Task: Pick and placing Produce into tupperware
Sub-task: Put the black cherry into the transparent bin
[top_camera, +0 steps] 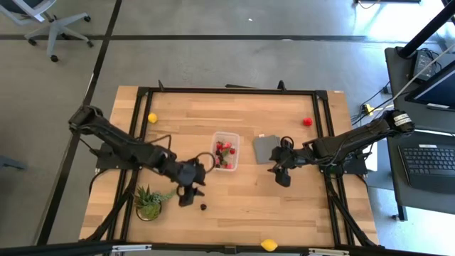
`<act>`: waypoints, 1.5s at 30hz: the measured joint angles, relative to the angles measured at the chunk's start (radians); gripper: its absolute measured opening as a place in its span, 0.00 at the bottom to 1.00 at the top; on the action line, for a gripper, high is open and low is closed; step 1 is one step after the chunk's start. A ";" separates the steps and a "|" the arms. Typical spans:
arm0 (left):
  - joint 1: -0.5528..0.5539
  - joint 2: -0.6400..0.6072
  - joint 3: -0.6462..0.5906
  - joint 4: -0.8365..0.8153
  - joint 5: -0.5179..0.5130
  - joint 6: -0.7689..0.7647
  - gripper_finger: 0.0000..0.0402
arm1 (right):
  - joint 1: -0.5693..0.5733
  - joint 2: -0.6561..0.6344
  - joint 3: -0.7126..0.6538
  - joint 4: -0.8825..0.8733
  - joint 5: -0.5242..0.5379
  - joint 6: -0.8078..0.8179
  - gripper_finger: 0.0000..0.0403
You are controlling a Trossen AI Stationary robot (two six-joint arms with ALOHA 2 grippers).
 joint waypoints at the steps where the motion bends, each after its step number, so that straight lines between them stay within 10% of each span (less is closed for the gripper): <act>1: -0.015 0.012 0.000 0.011 -0.010 0.000 0.47 | -0.003 0.000 0.000 0.002 0.000 0.001 0.60; 12: -0.111 0.179 0.001 0.016 -0.029 -0.217 0.62 | -0.041 0.000 0.000 0.011 0.001 0.000 0.60; 45: -0.172 0.430 0.152 -0.081 -0.159 -0.208 0.55 | -0.043 0.000 0.000 0.007 0.001 -0.056 0.60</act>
